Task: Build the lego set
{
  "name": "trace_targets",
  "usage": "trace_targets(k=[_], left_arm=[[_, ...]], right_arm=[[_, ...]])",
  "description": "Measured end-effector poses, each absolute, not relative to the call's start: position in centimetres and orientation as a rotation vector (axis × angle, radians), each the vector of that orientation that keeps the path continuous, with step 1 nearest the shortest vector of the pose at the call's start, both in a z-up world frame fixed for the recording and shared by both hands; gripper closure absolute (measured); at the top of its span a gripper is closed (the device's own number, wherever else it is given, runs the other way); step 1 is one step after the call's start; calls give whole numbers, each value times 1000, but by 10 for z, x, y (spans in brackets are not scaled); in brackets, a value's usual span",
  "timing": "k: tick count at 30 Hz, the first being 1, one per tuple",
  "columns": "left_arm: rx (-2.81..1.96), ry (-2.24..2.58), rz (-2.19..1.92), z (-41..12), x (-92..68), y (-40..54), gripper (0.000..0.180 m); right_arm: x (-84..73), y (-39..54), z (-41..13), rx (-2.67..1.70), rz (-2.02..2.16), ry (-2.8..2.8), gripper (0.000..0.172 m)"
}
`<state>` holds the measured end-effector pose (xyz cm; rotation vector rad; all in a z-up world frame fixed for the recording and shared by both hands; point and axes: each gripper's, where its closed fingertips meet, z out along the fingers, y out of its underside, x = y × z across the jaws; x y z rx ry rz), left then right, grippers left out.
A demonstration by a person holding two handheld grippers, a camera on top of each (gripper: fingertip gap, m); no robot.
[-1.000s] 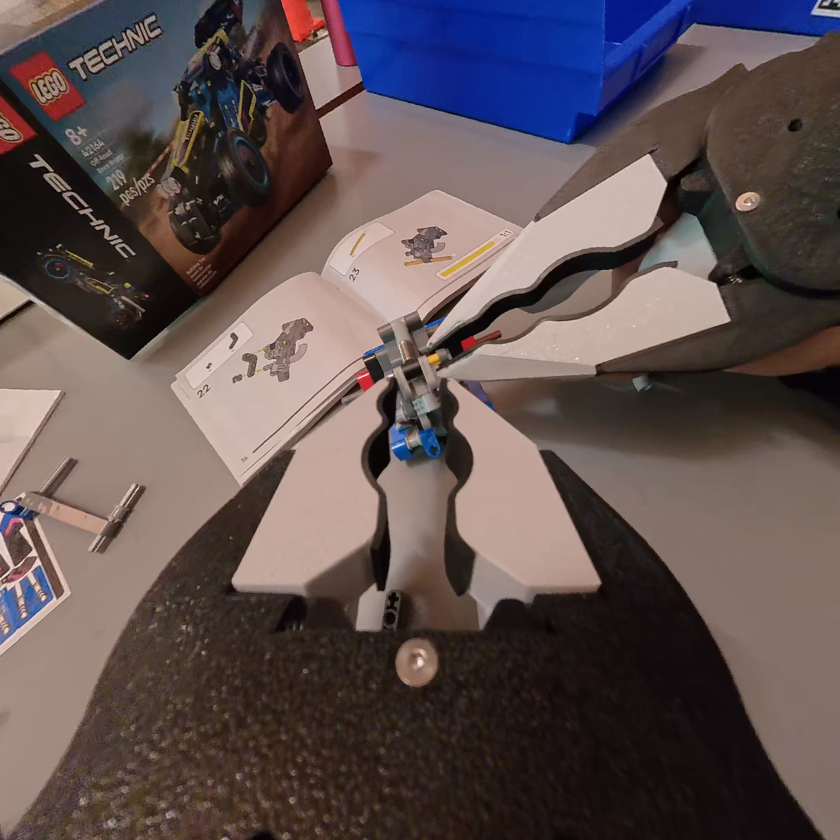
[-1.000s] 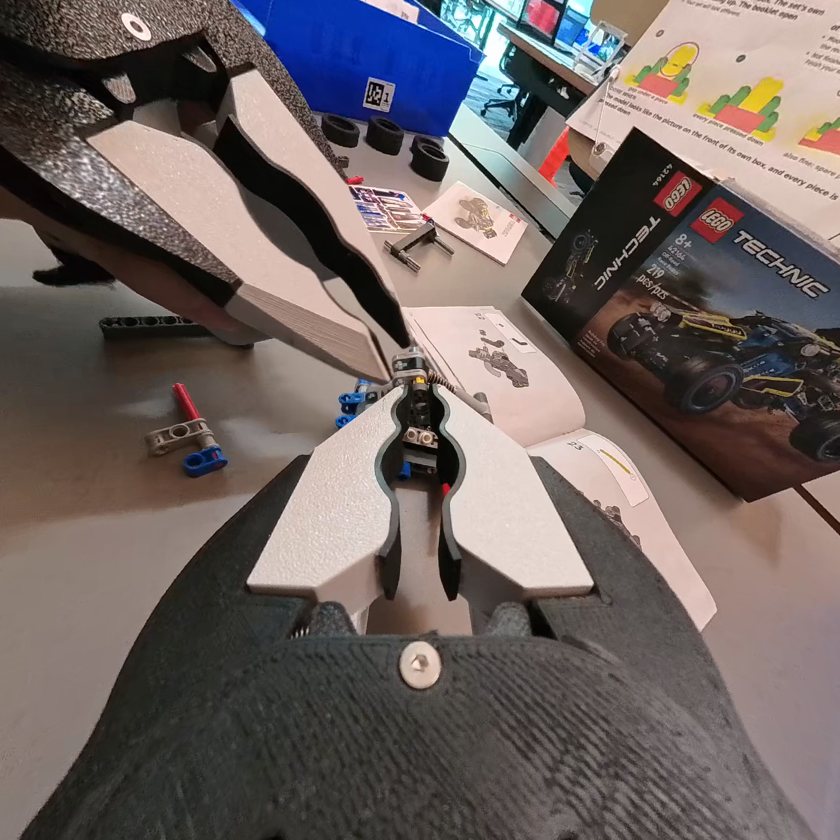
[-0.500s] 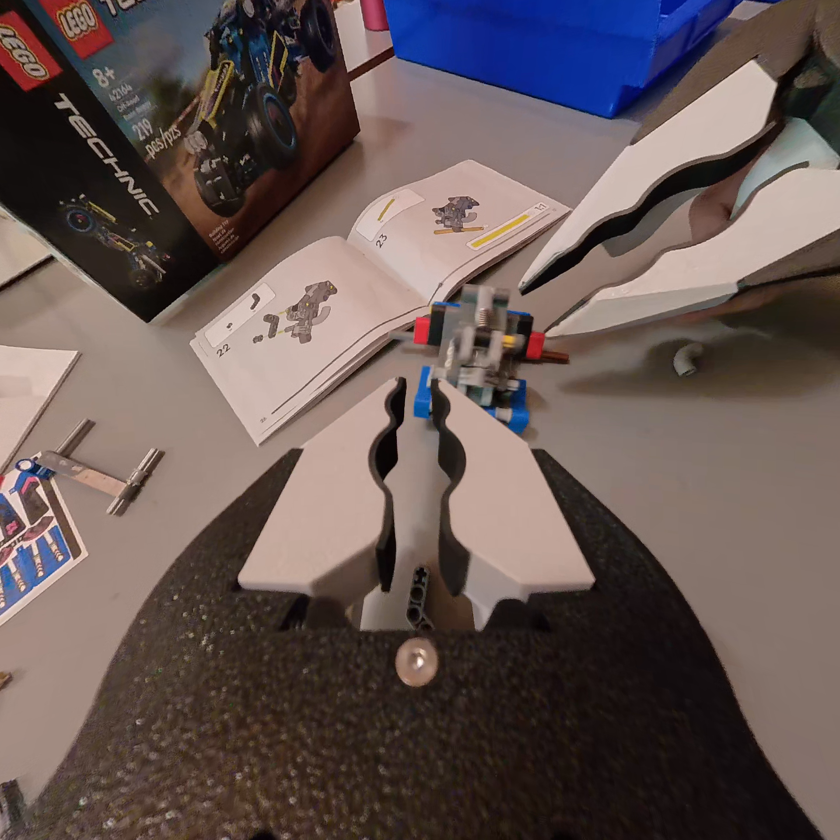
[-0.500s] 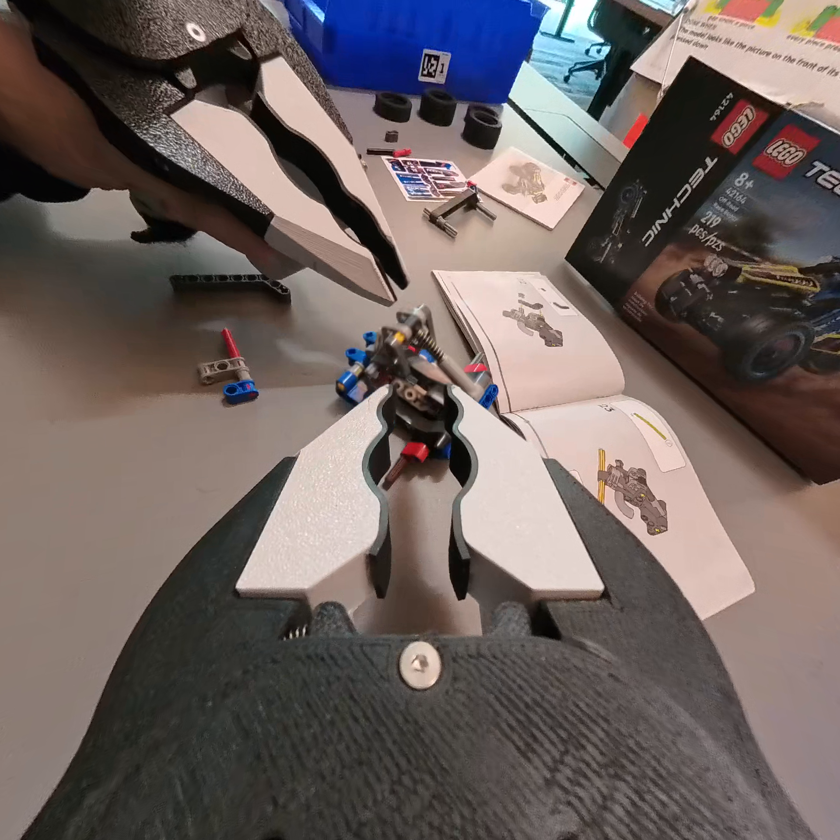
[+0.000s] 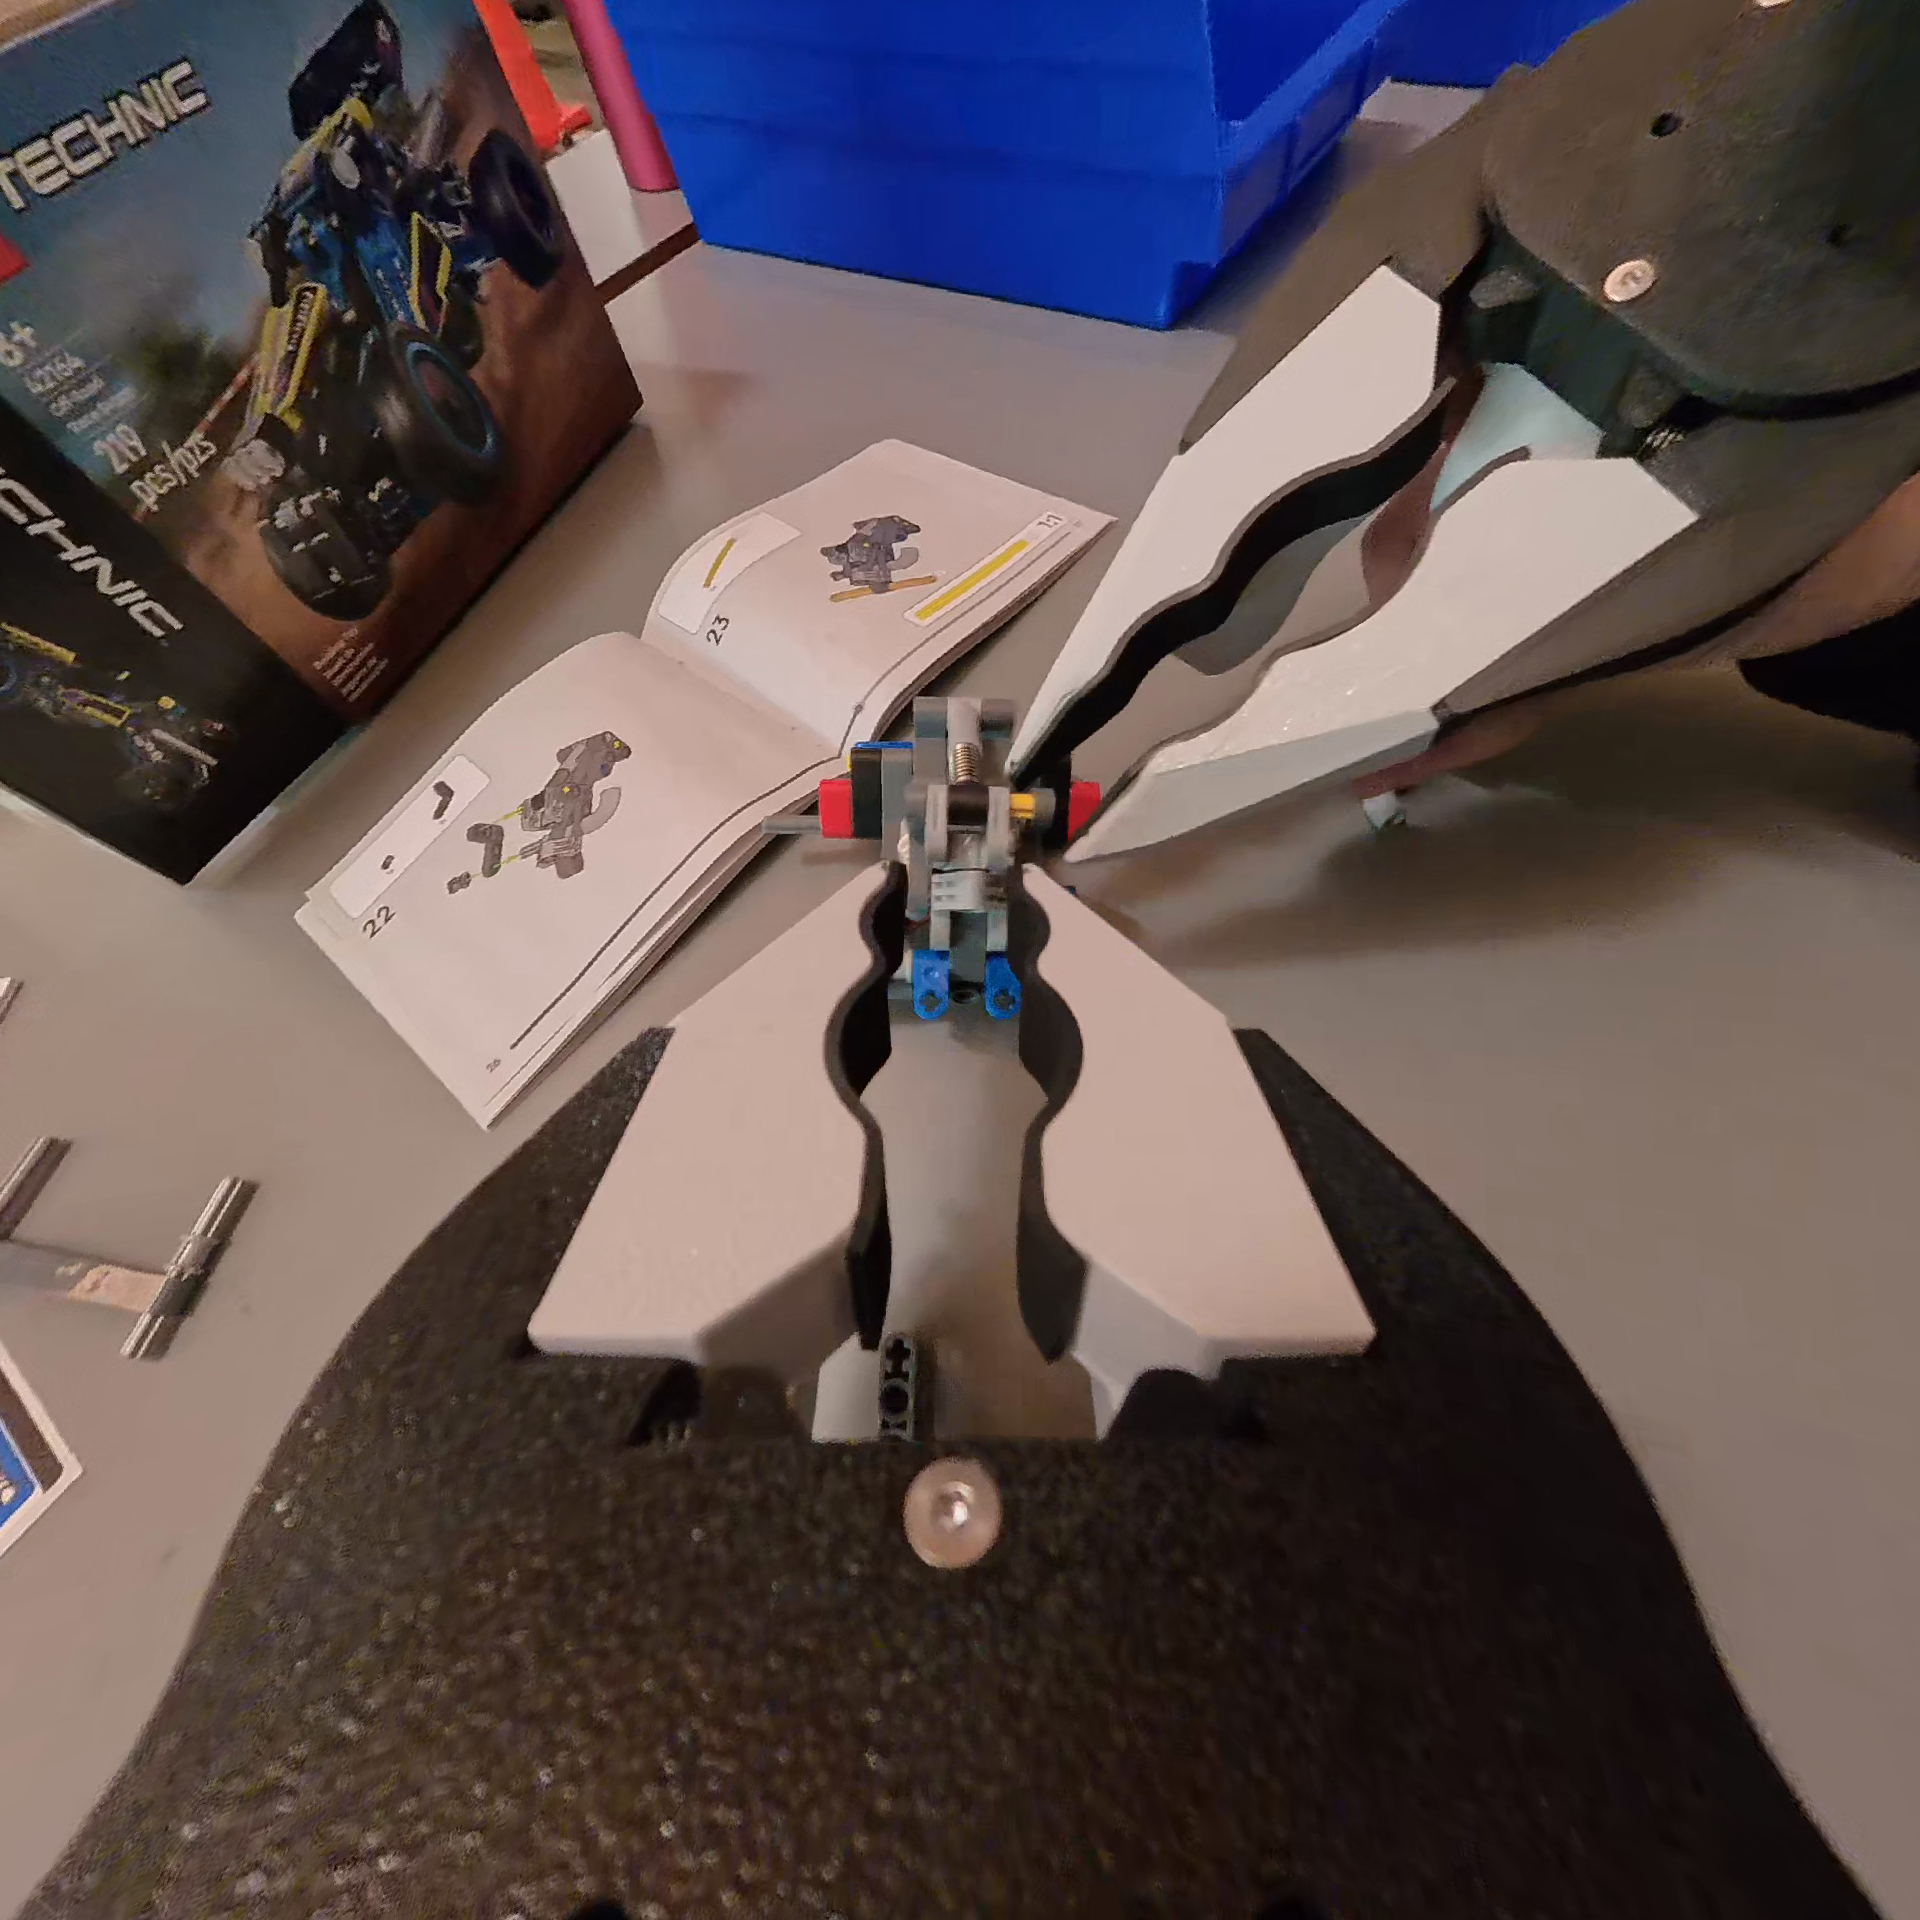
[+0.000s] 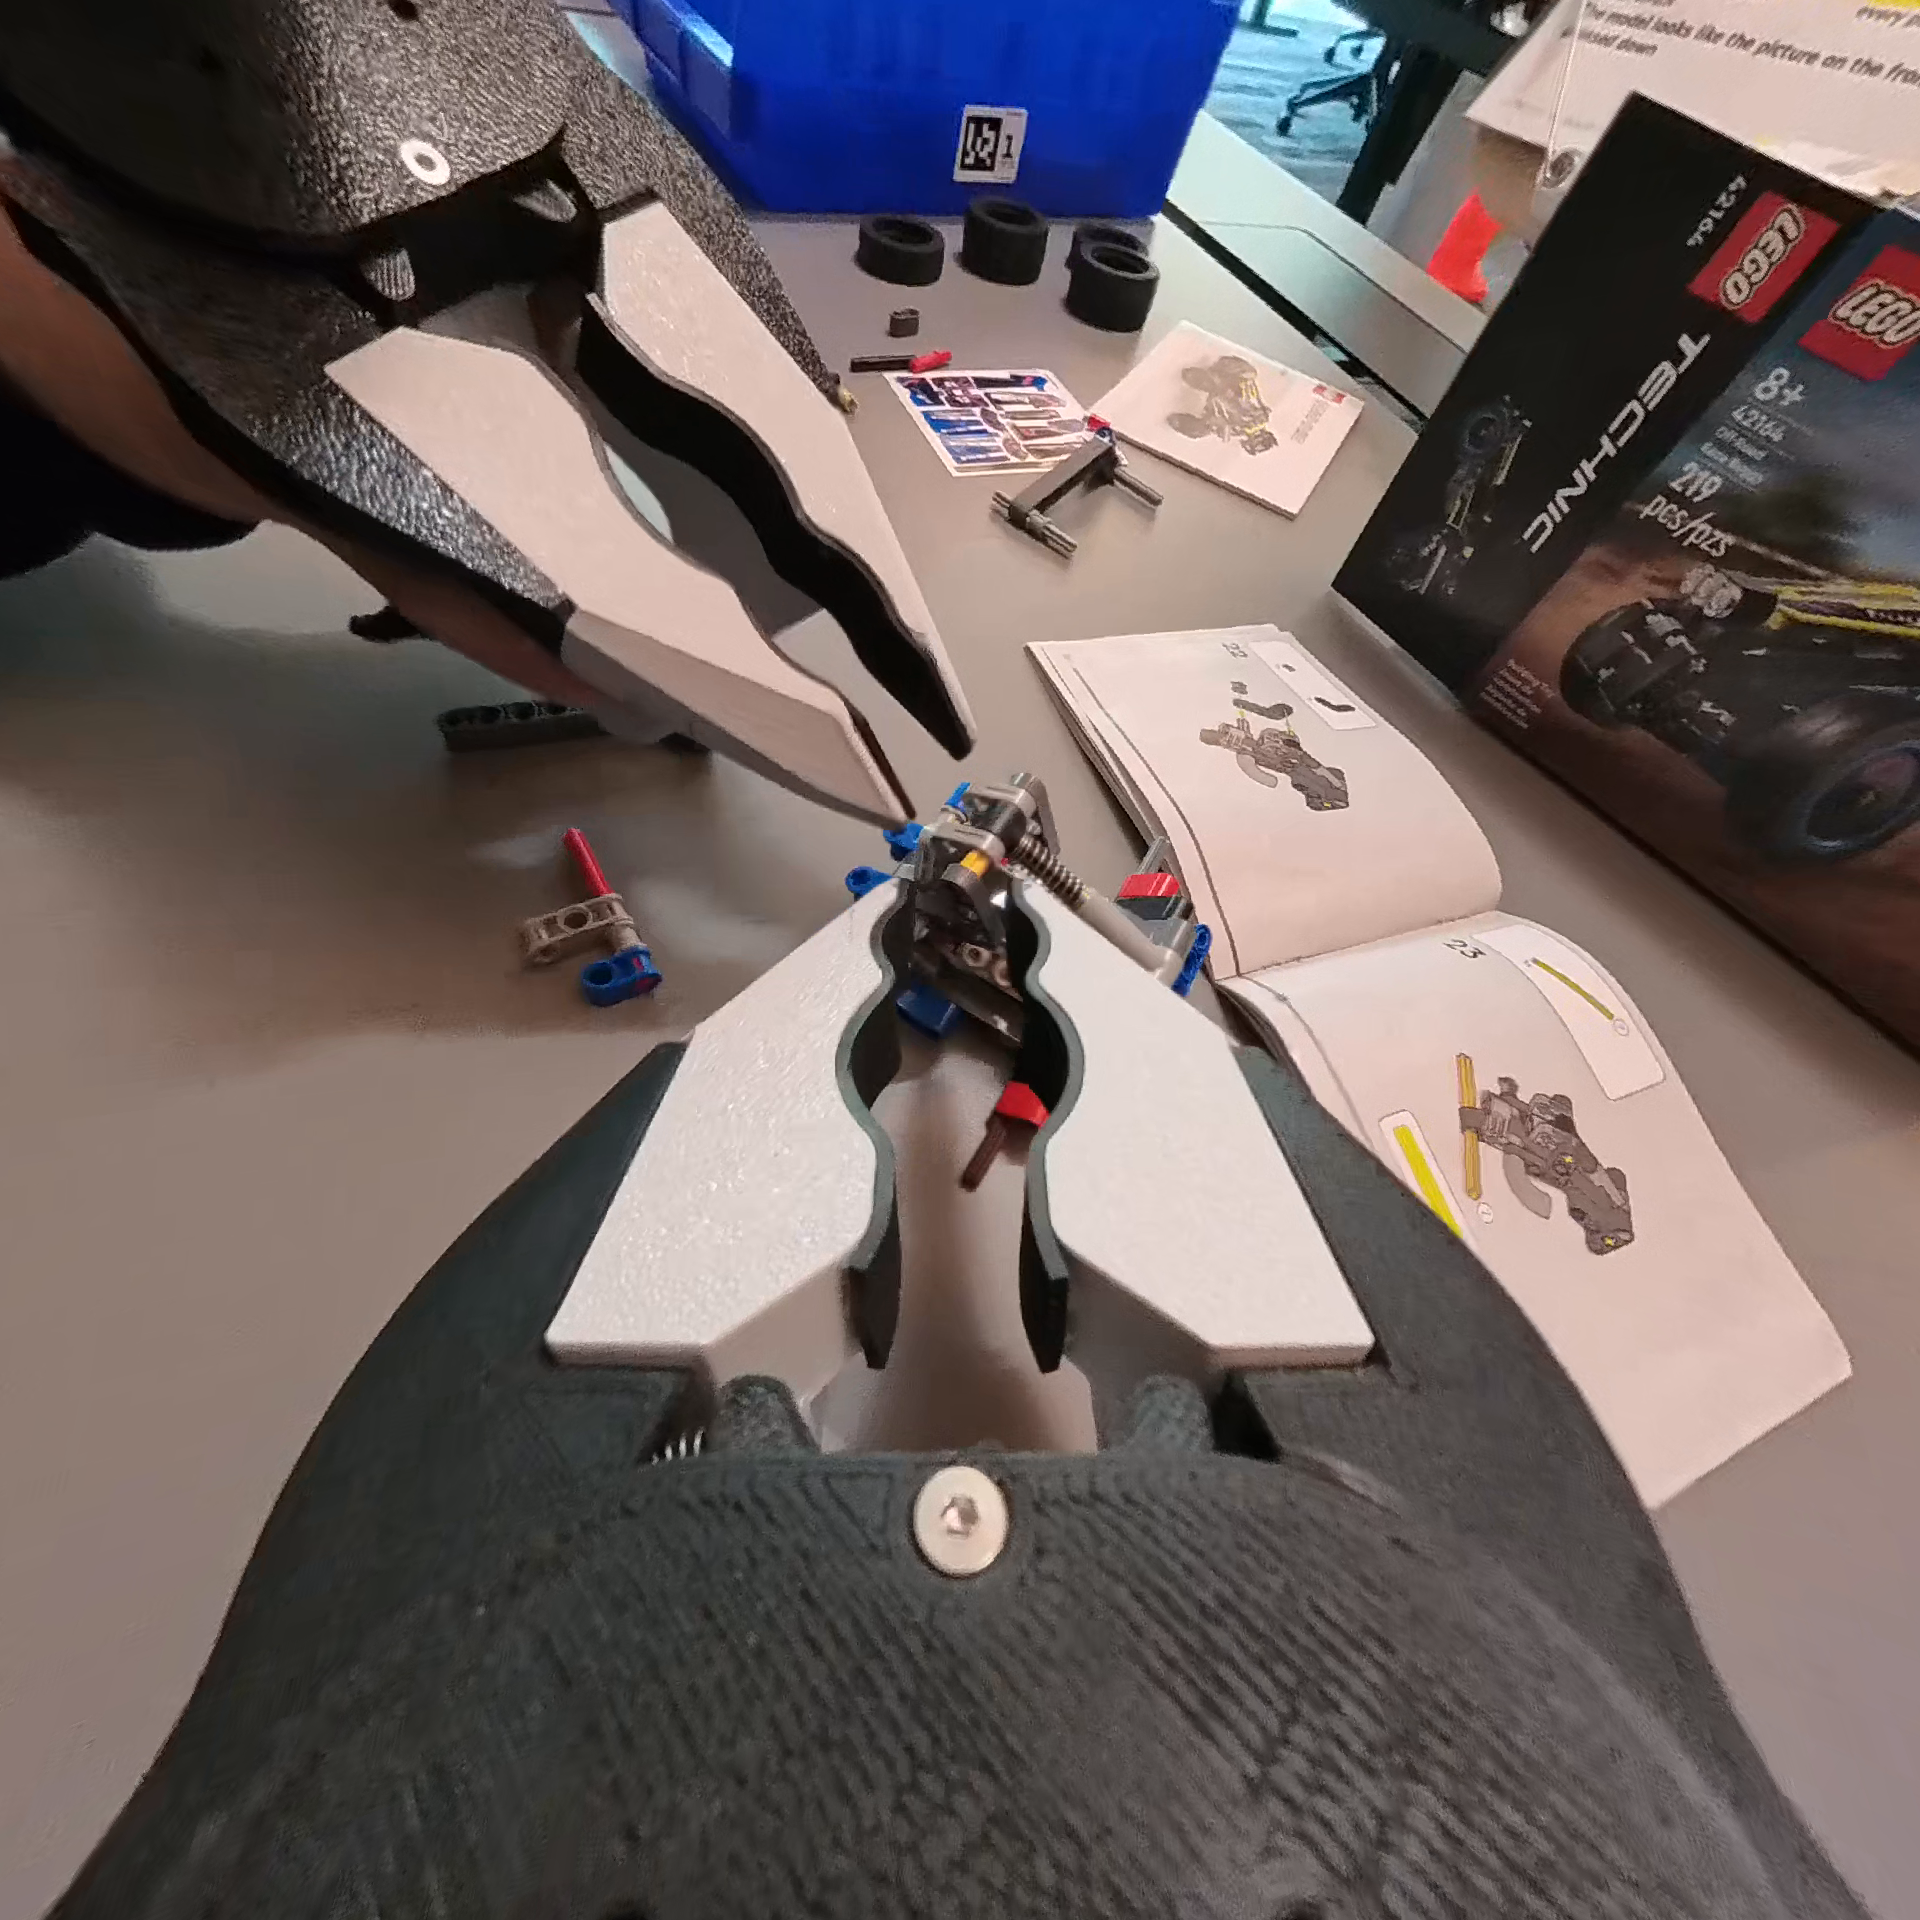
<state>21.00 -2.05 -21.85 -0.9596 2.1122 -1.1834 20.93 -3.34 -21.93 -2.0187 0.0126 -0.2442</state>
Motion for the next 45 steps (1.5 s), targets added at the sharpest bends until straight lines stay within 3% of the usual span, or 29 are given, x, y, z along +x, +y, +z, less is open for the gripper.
trace_targets(k=[7,36,45], left_arm=[[-917,2108,-1155,-222,215,-27,164],[-943,1968,-1102,-220,224,-23,168],[-1038,1892,-1307,-197,224,-24,168]], right_arm=[[214,-31,-223,-2007,-322,72,165],[216,-29,-221,-2021,-525,84,166],[210,-28,-224,-2020,-475,60,167]])
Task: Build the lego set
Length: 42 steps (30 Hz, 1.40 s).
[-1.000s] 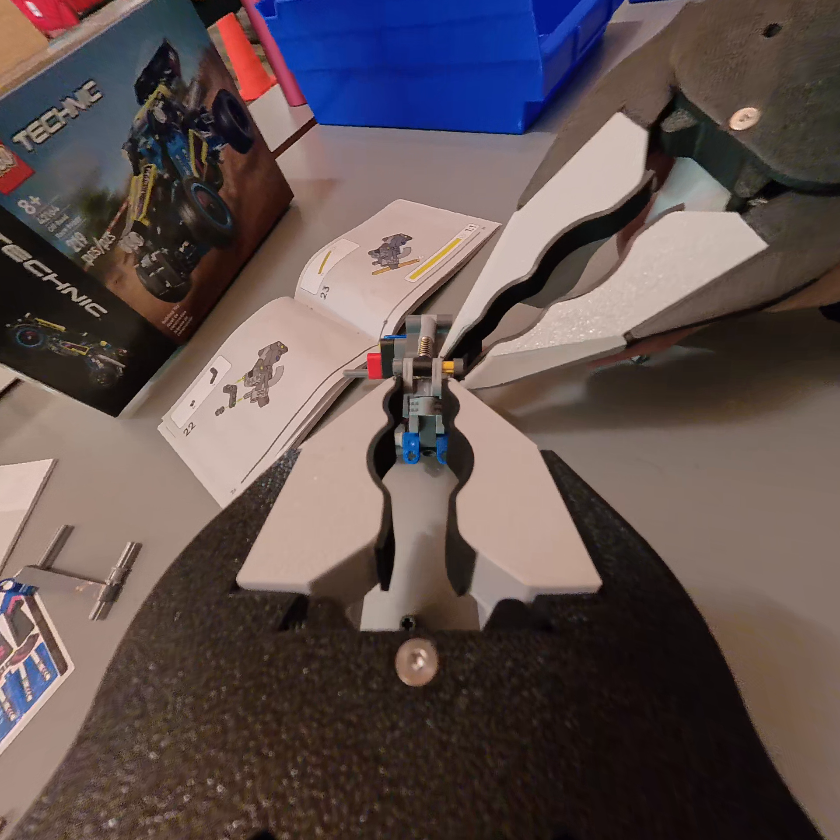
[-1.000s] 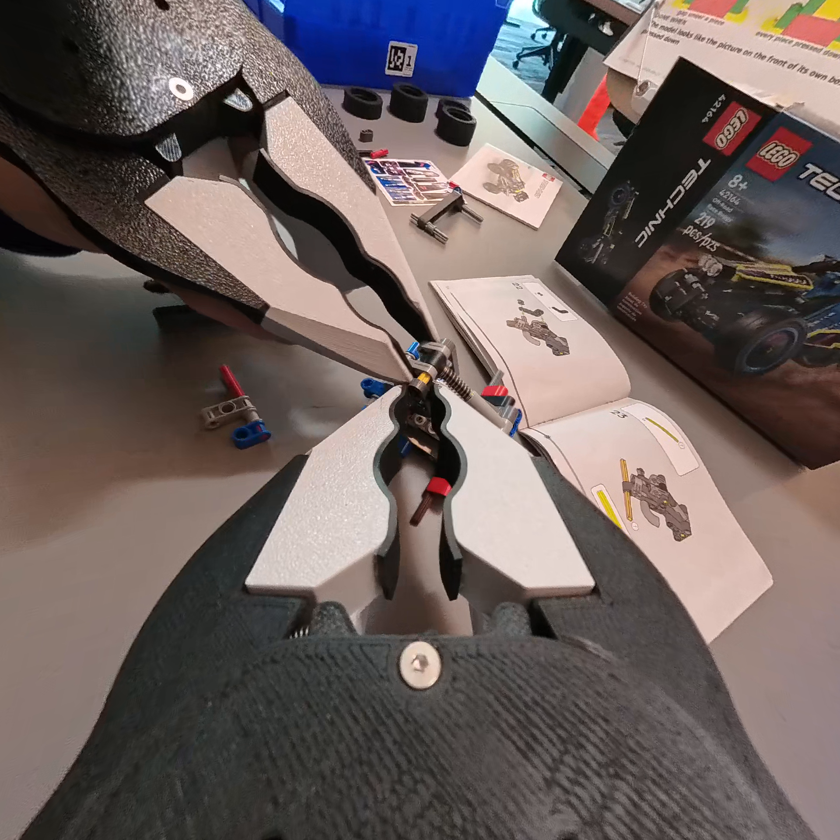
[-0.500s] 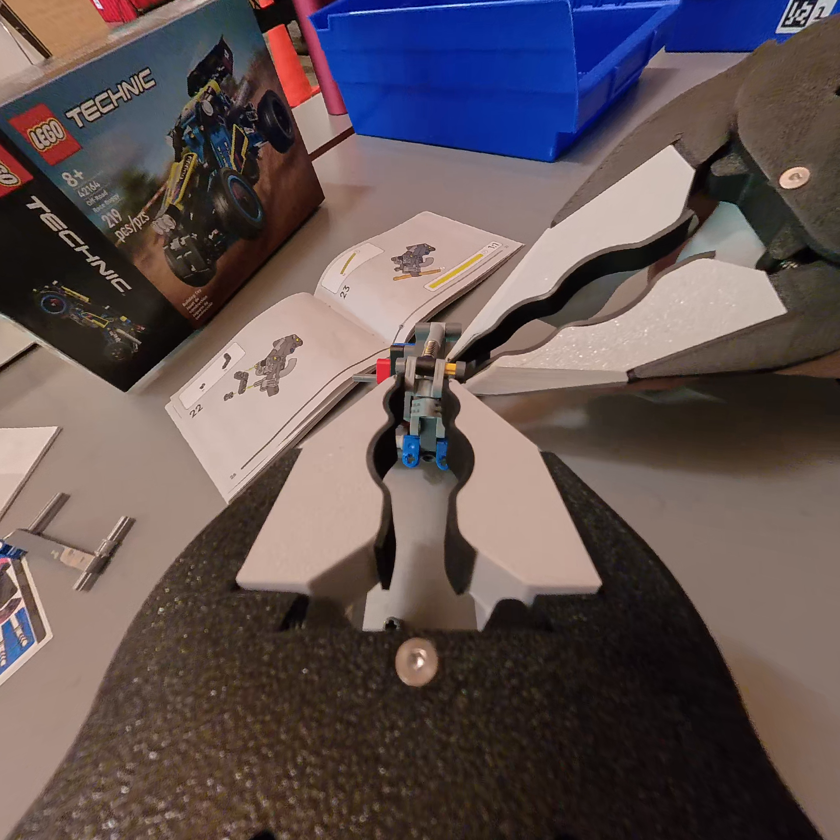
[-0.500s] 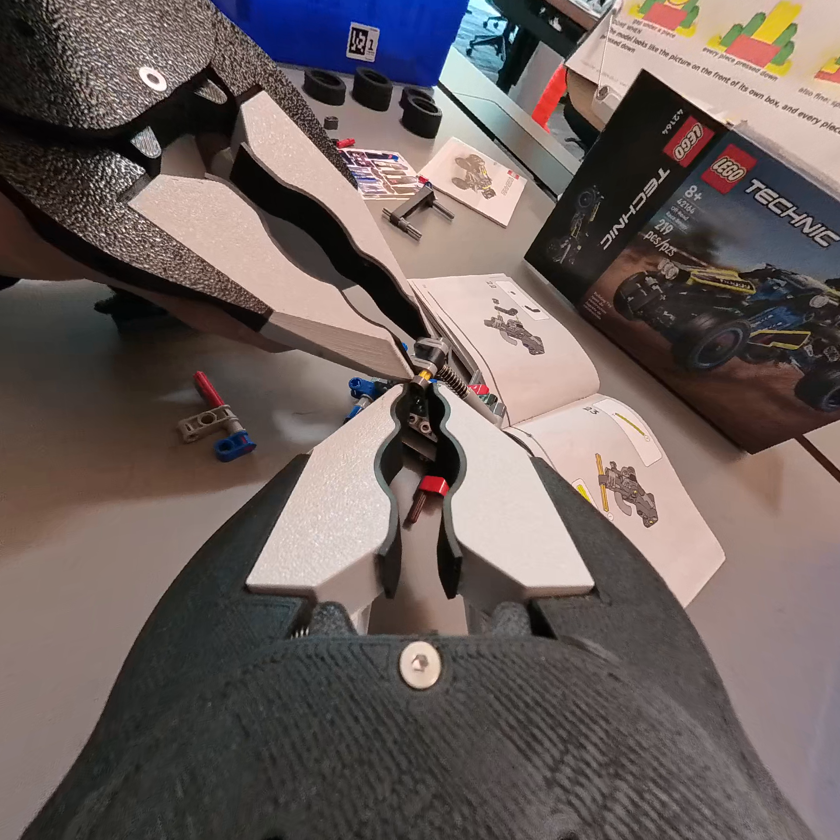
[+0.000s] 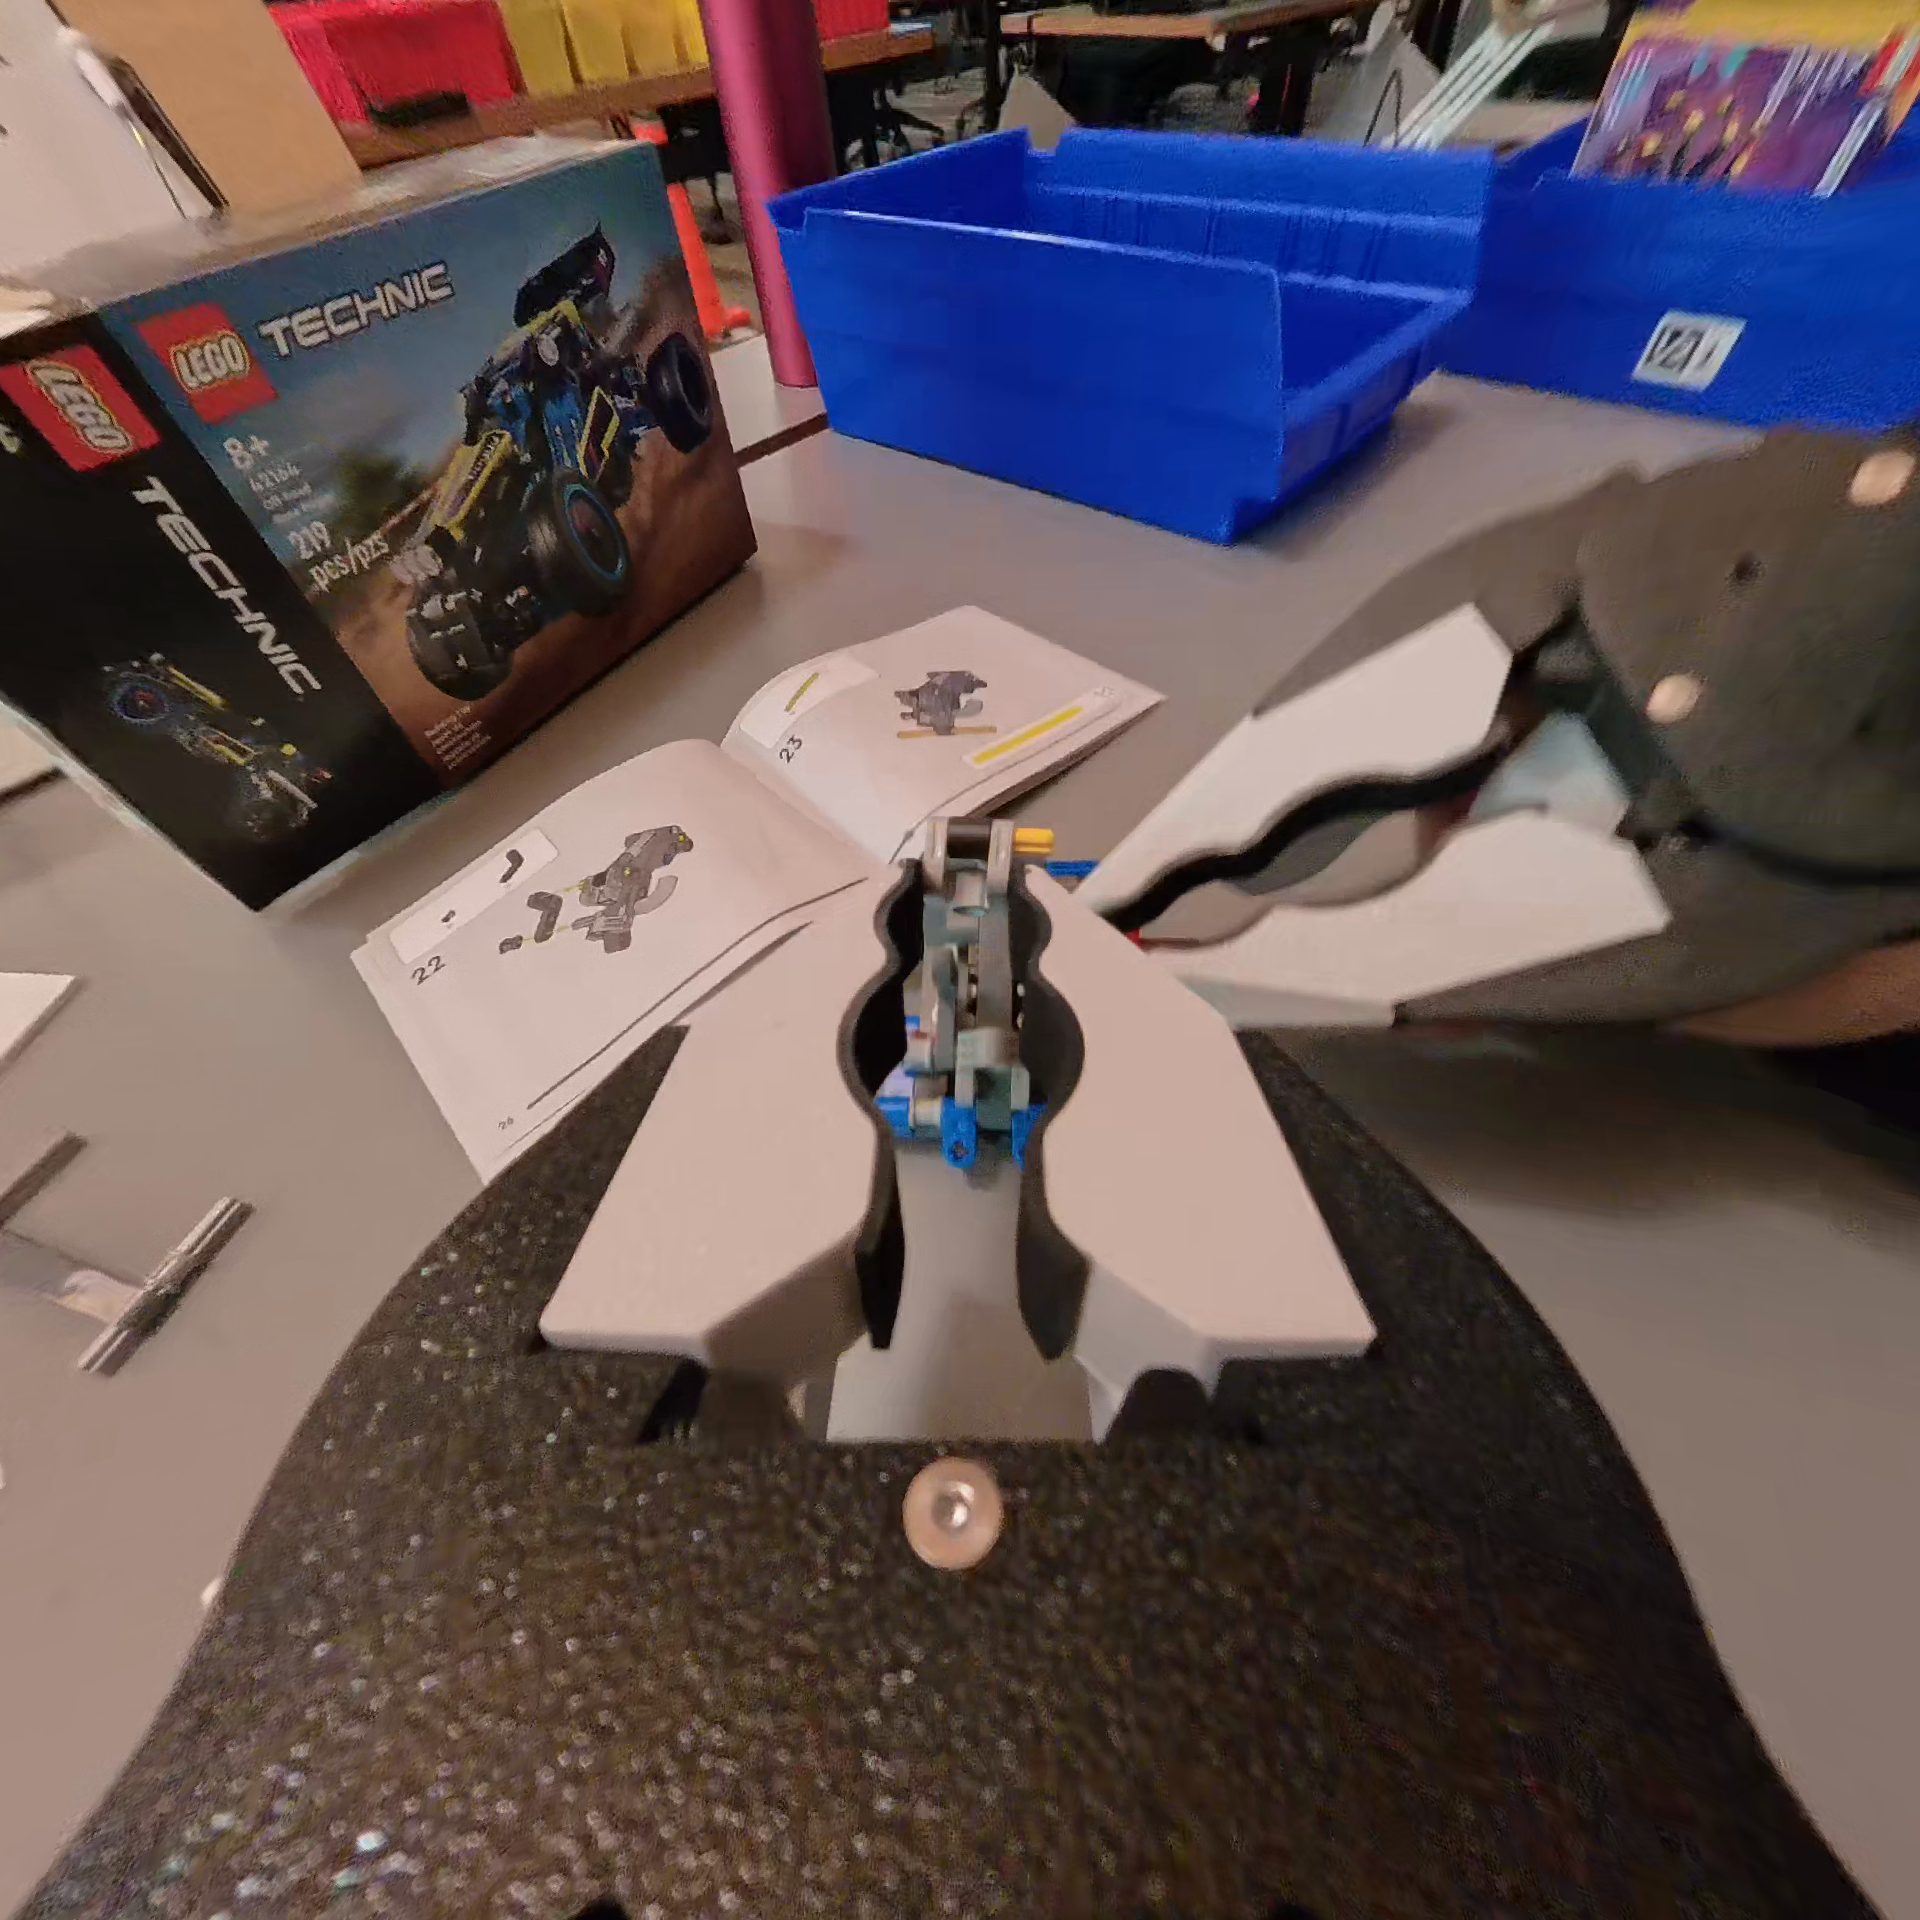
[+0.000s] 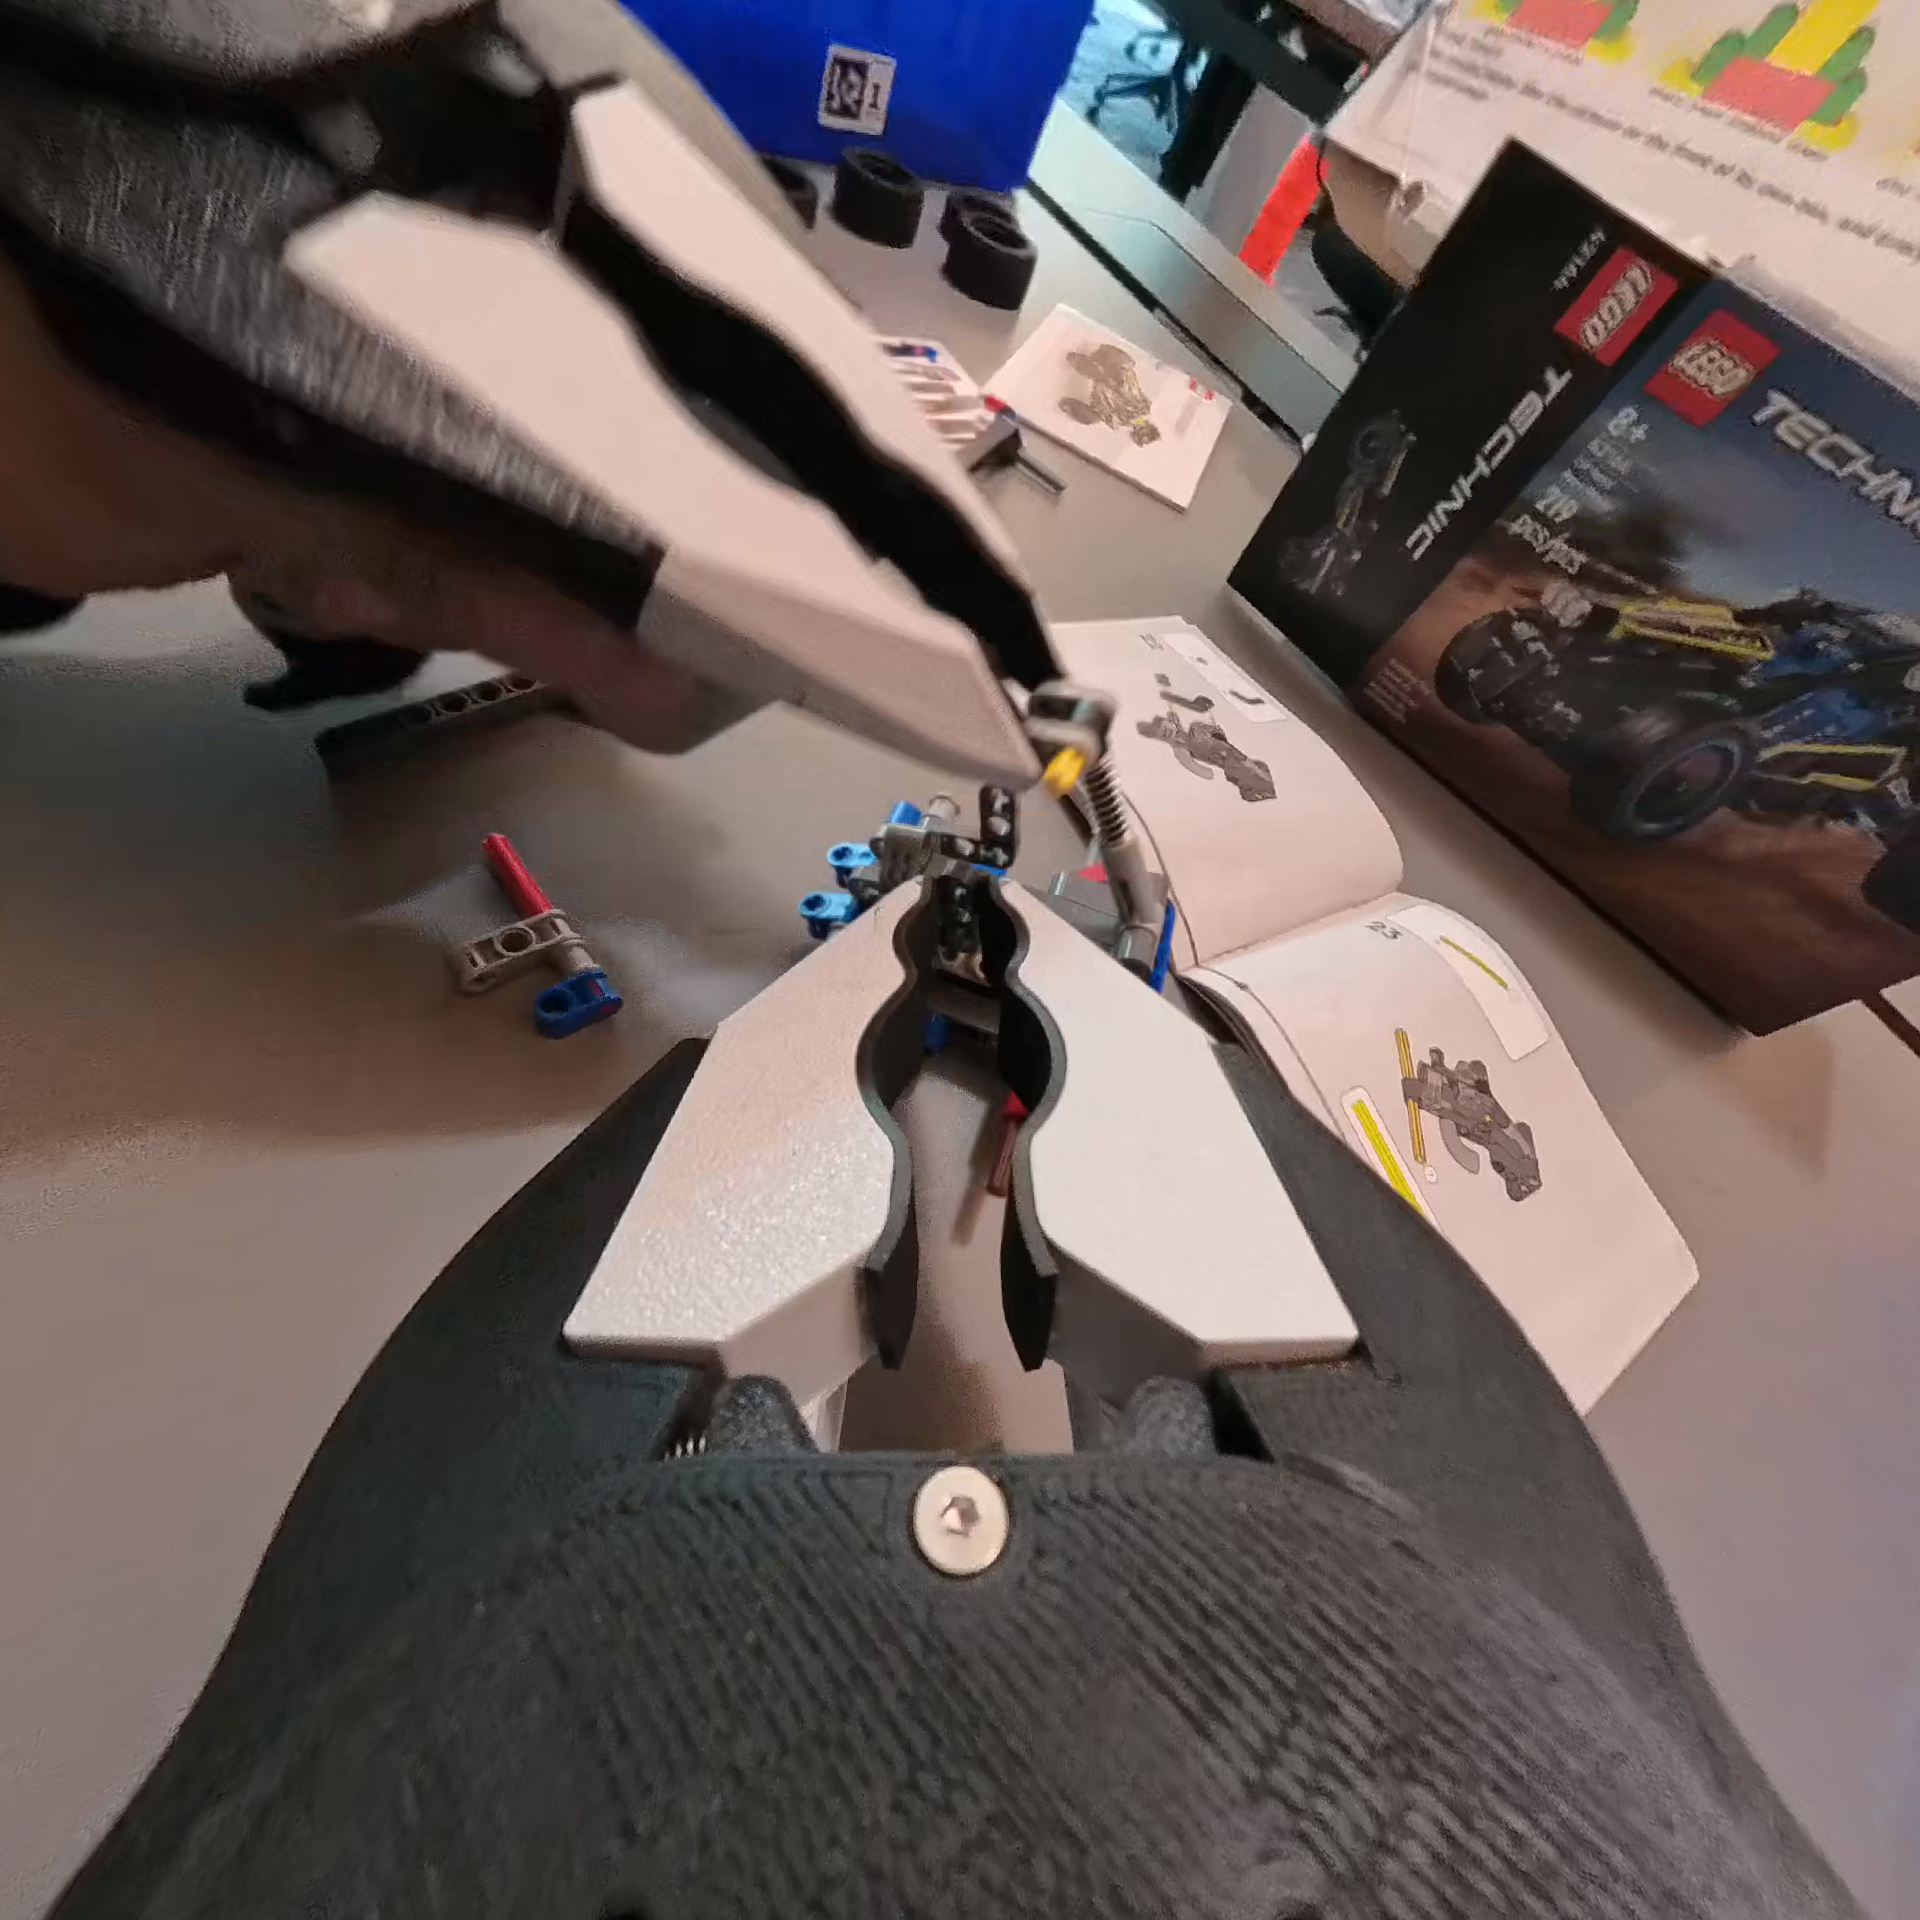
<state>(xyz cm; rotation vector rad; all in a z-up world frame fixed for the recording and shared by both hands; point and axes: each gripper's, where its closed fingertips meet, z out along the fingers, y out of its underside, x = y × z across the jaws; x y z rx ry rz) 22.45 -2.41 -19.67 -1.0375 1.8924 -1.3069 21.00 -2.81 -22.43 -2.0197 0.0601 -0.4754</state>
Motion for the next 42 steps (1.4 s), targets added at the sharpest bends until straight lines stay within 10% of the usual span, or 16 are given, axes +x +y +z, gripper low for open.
trace_targets(k=[42], left_arm=[[-365,2315,-1046,-215,206,-9,163]], right_arm=[[199,-34,-218,-2058,-405,122,164]])
